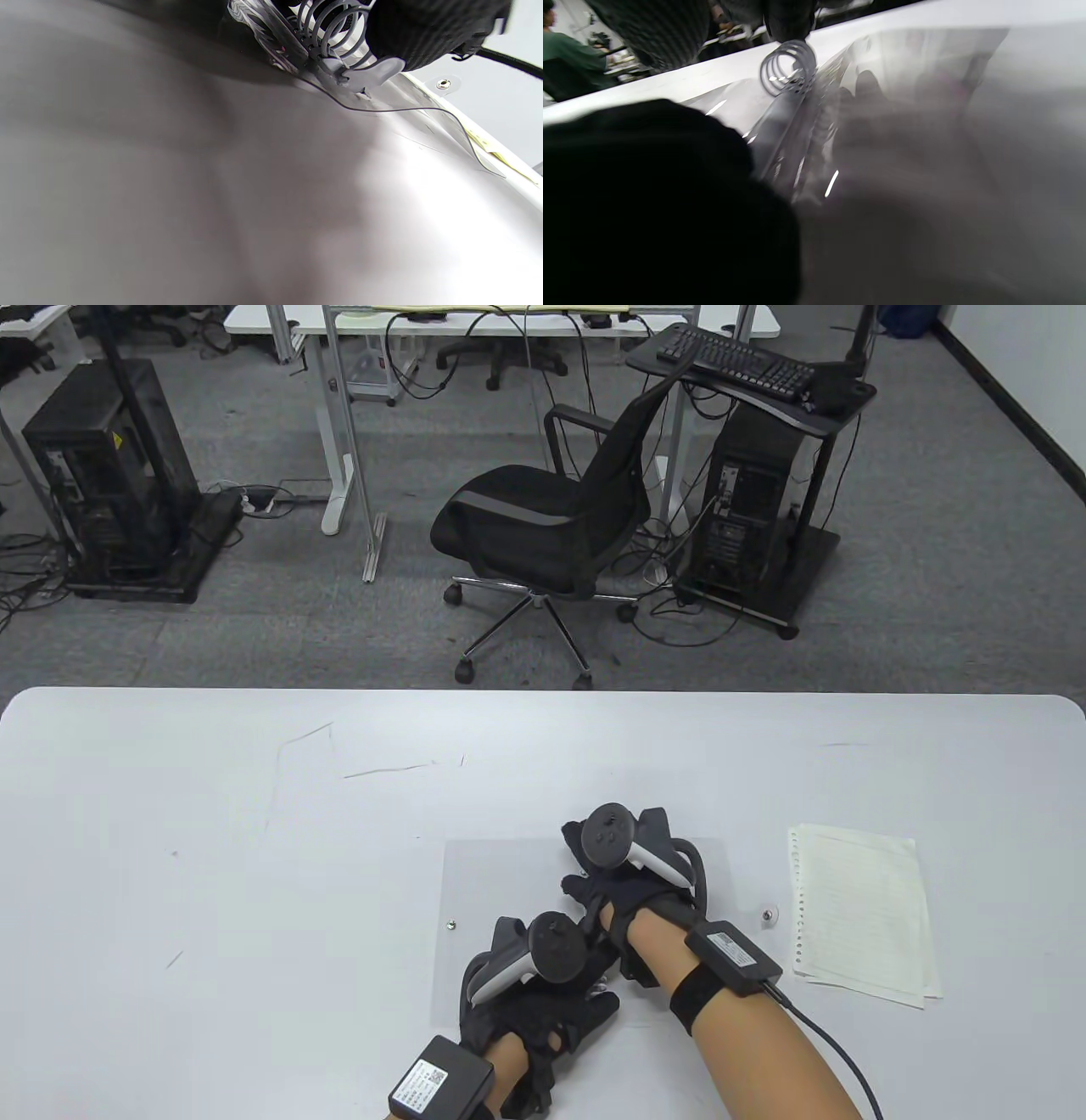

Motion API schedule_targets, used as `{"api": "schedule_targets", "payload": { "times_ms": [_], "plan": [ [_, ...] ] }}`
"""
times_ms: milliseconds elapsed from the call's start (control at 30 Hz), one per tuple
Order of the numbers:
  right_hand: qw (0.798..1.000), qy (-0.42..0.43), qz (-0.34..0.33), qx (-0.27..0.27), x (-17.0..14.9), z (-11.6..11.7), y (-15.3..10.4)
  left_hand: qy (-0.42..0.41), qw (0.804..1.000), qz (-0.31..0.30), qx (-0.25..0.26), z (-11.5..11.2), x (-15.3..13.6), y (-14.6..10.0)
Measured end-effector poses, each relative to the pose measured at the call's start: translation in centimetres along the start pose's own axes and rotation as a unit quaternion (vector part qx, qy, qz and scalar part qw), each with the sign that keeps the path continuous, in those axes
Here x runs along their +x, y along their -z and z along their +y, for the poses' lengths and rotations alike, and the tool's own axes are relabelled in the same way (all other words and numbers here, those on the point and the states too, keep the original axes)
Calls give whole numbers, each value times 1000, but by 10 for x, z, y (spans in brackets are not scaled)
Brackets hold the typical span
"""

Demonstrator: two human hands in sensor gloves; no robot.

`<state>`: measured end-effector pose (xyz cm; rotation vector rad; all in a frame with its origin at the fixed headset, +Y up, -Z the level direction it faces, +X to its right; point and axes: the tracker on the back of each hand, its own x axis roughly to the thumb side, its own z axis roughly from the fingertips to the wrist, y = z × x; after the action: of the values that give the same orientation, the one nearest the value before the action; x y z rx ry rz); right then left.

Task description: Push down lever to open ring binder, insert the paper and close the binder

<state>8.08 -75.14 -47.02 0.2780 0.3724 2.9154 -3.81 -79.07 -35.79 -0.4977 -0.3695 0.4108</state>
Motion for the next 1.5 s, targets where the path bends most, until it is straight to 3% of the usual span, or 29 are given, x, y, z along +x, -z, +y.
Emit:
{"api": "schedule_targets", "payload": {
  "times_ms": [133, 333, 600, 700, 900, 1067, 1200, 1333, 1500],
  "plan": [
    [1000, -12, 10, -2, 3, 1, 3, -22, 1000, 13, 1, -1, -1, -1],
    [999, 9, 20, 40, 3, -1, 13, -87, 996, 31, -4, -1, -2, 1],
    [999, -12, 23, 48, 8, -11, 31, -71, 995, 62, -39, -4, 6, 4],
    [1000, -12, 9, 19, 11, -11, 34, -63, 996, 62, -34, -2, 6, 2],
    [998, -28, -17, 44, 4, -15, 24, -68, 995, 62, -30, -2, 5, 1],
    [997, -47, -44, -39, -35, -48, -17, -78, 995, 56, -32, -2, 4, 1],
    [998, -19, -2, -68, -101, -67, -50, -73, 996, 44, -28, 0, 4, 2],
    [995, -15, 70, -66, -172, -67, -64, -127, 991, 32, -19, 6, 1, 1],
    [987, -19, 149, -47, -236, -58, -60, -137, 990, 19, 37, 23, 11, -15]
  ]
}}
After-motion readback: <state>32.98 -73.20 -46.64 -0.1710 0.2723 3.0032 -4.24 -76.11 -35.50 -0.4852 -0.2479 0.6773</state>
